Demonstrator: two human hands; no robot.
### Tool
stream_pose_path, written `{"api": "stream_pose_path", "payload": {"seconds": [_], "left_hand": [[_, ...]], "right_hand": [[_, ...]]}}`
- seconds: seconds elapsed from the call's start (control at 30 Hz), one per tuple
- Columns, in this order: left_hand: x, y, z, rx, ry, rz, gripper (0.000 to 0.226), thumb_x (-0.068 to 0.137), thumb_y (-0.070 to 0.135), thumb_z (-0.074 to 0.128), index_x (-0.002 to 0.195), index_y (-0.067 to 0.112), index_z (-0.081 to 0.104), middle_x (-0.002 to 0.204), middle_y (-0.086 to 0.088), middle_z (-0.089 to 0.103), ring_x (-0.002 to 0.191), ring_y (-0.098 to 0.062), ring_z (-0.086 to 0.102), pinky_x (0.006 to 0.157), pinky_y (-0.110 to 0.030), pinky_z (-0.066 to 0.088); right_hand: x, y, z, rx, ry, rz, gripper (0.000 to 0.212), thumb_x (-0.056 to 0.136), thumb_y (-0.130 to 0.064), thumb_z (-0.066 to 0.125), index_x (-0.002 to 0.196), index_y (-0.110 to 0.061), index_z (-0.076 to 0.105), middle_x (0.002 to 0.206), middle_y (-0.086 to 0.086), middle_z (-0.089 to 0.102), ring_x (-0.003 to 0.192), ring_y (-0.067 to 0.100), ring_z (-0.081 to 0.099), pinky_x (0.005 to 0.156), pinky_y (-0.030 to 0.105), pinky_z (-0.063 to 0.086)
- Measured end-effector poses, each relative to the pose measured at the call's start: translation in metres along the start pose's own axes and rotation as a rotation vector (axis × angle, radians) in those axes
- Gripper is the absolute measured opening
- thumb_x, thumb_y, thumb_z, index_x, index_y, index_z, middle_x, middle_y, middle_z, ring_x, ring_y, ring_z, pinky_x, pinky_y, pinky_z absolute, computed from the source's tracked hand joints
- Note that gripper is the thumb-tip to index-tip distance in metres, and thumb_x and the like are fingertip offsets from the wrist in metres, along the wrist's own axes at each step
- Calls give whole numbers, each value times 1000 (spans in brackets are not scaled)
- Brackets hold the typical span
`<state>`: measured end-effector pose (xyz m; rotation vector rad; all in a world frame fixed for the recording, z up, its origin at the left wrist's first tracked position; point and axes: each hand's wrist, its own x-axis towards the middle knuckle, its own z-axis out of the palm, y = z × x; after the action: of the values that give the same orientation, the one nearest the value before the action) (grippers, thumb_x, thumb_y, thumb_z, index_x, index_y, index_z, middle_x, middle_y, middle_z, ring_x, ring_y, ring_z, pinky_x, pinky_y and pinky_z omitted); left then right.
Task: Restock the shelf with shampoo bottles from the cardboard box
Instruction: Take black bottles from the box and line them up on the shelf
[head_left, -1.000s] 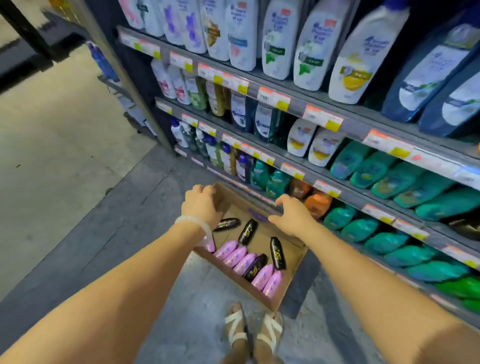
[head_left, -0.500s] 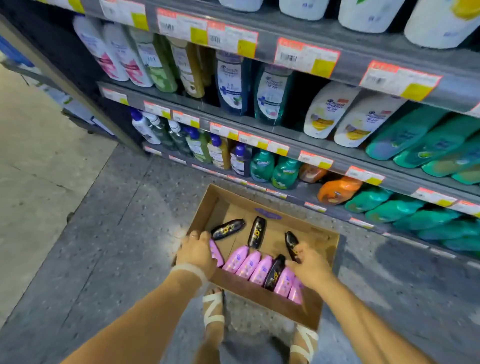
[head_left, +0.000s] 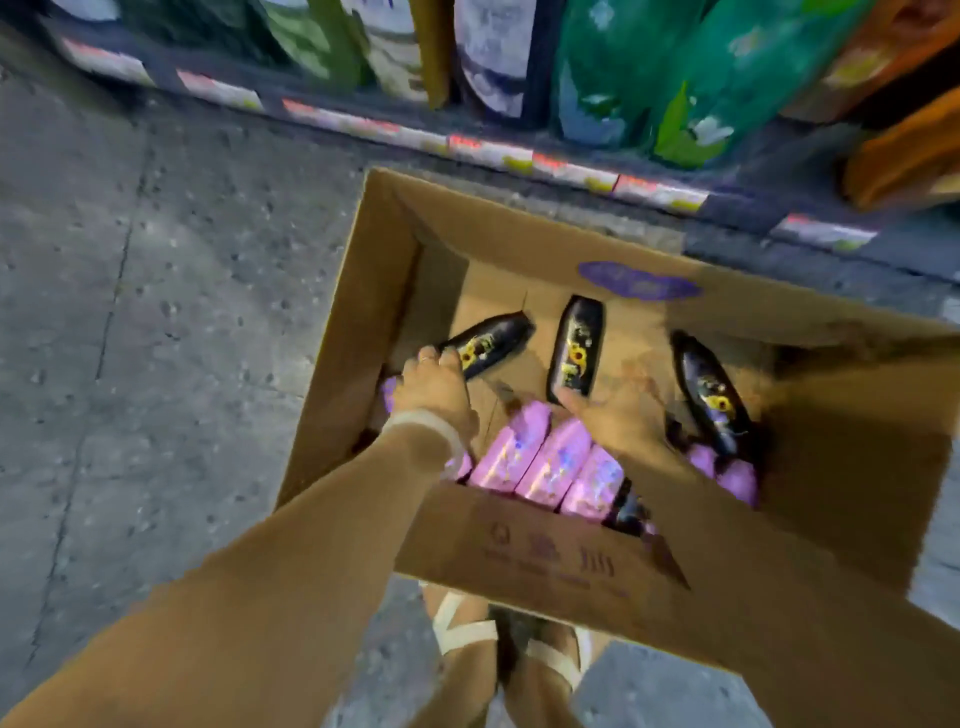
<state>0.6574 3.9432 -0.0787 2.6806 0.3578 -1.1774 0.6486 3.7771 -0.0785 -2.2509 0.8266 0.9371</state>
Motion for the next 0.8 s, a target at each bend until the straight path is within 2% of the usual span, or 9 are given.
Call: {"api": "stream_pose_path", "payload": {"seconds": [0.17,0.3,0.33,0.37,0.4,0.5,0.6,0.7,0.8], "left_hand": [[88,-10,66,-22,81,4,78,82,29,65,143,7,22,141,-13,34,129,-32,36,101,-43,37],[121,-17,94,-25,157,47,78,78,33,67,140,10,27,139,-15,33,125,-34,38,98,-43,40],[125,-17,95,-56,178,58,74,76,32,68,137,10,32,137,-17,35,122,-35,40,98,-41,39],[127,-17,96,-95,189,68,71,74,33,70,132,10,36,134,-17,38,119,-36,42,97,-40,39],[127,-17,96,-123,194,80,70,71,35,71,128,10,39,130,-17,40,117,-36,44,96,-38,39],[120,-14,97,-206,177,74,71,66,44,74,121,11,43,124,-15,44,111,-37,50,91,-40,43],[99,-5,89,-370,147,-18,63,67,42,73,114,15,42,109,-11,50,101,-37,58,80,-35,45],[59,6,75,-516,121,-85,49,67,32,73,101,19,40,92,-4,50,94,-30,59,71,-25,34],[2,16,54,-686,98,-148,51,65,29,77,93,23,34,94,-2,59,79,-24,54,70,-23,36]], "right_hand": [[57,4,39,49,-61,2,76,87,-38,60,141,4,25,141,17,40,130,28,40,88,21,24],[90,10,72,14,-215,-34,40,96,-25,48,122,5,47,112,17,57,104,21,54,66,8,37],[94,9,77,-26,-223,-68,33,97,-24,45,112,5,51,118,21,50,121,17,25,64,8,38],[100,10,82,-14,-237,-79,30,98,-24,42,103,4,51,98,21,55,80,15,37,68,14,37],[104,13,82,41,-215,-43,28,99,-23,41,97,2,51,96,21,55,97,28,54,72,21,34],[107,11,77,260,-77,120,28,92,-18,52,70,-7,39,74,4,43,77,22,52,72,29,32],[93,15,68,132,103,36,51,71,-25,73,107,-5,42,106,9,50,91,23,55,66,25,37],[59,19,51,71,69,-26,69,66,-30,78,118,-4,41,95,5,55,81,25,62,60,21,46],[6,25,28,76,59,-59,69,67,-24,76,122,-5,39,100,8,52,100,31,59,81,31,48]]}}
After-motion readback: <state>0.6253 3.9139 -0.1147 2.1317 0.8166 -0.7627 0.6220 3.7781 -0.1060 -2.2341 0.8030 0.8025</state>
